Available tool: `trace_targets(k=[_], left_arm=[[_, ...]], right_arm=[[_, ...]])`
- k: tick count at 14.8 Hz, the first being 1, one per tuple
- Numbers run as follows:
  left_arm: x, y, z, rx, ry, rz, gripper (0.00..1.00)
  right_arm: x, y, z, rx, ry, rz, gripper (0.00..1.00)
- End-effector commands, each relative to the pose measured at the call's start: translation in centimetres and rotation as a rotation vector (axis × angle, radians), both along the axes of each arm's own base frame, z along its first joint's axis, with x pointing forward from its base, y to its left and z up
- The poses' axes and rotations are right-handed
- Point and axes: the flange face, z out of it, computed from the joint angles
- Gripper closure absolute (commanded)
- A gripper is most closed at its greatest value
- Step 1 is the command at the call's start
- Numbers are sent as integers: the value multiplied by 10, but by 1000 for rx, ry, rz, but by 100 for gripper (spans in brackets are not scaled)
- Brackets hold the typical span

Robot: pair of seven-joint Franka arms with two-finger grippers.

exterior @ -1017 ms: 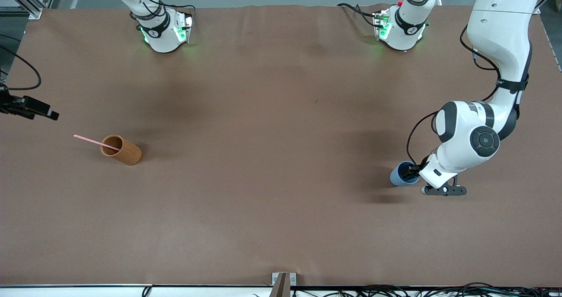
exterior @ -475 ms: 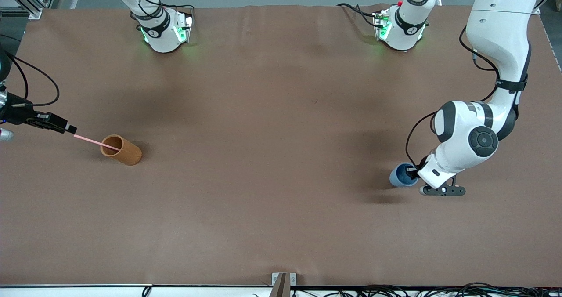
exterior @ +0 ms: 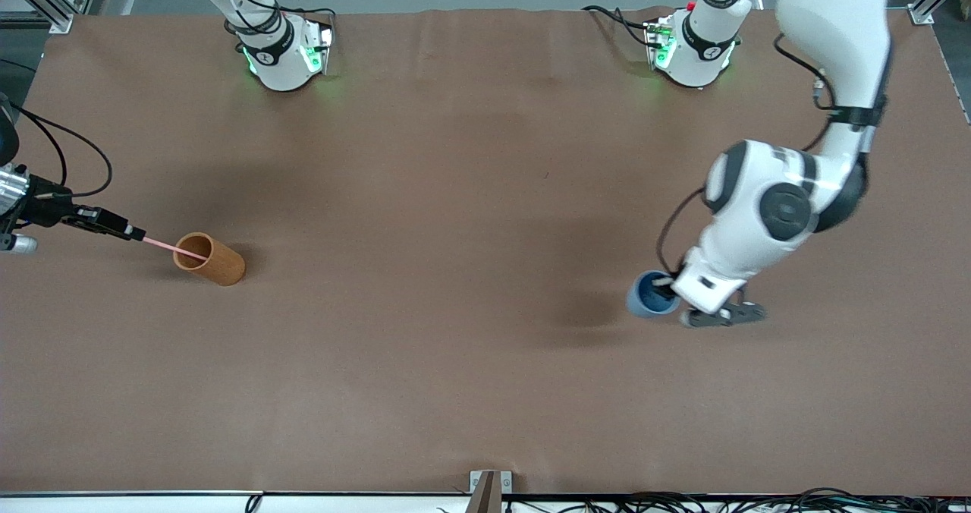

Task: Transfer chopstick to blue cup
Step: 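Slide the blue cup with the left gripper while the right gripper grasps the chopstick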

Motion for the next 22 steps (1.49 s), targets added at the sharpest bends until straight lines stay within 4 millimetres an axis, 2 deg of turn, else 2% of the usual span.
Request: trace_targets(k=[1, 4, 6, 8, 9, 11, 12, 14, 16, 17, 19, 21, 22], left_arm=[[-33, -84, 0, 1, 13, 81, 100], [-58, -144, -20, -4, 33, 132, 100], [-71, -163, -26, -1, 41, 127, 99], [-86, -182, -45, 8, 55, 113, 99], [-86, -184, -56, 8, 55, 117, 98], [-87, -184, -62, 5, 54, 118, 97], [-87, -184, -63, 6, 55, 117, 96], [-93, -189, -78, 21, 70, 106, 94], [-94, -188, -81, 25, 75, 104, 90], [-94, -187, -82, 26, 76, 106, 68], [-95, -188, -82, 27, 76, 104, 0], [-91, -183, -68, 20, 67, 112, 0], [-85, -177, -48, 12, 54, 121, 0]], right_arm=[[-3, 1, 0, 30, -18, -3, 55], [-3, 2, 0, 43, -20, -11, 67], [-3, 3, 0, 59, -20, -18, 71], [-3, 3, 1, 62, -24, -21, 75], [-3, 2, 2, 65, -26, -26, 76], [-3, 2, 2, 67, -27, -27, 79], [-3, 2, 1, 69, -26, -28, 82], [-2, 2, 1, 68, -27, -29, 93], [-2, 1, 4, 66, -31, -31, 97], [-1, 1, 7, 63, -34, -29, 97], [2, 6, 15, 68, -35, -23, 98], [5, 8, 26, 71, -42, -14, 98], [7, 9, 31, 73, -40, -21, 98]])
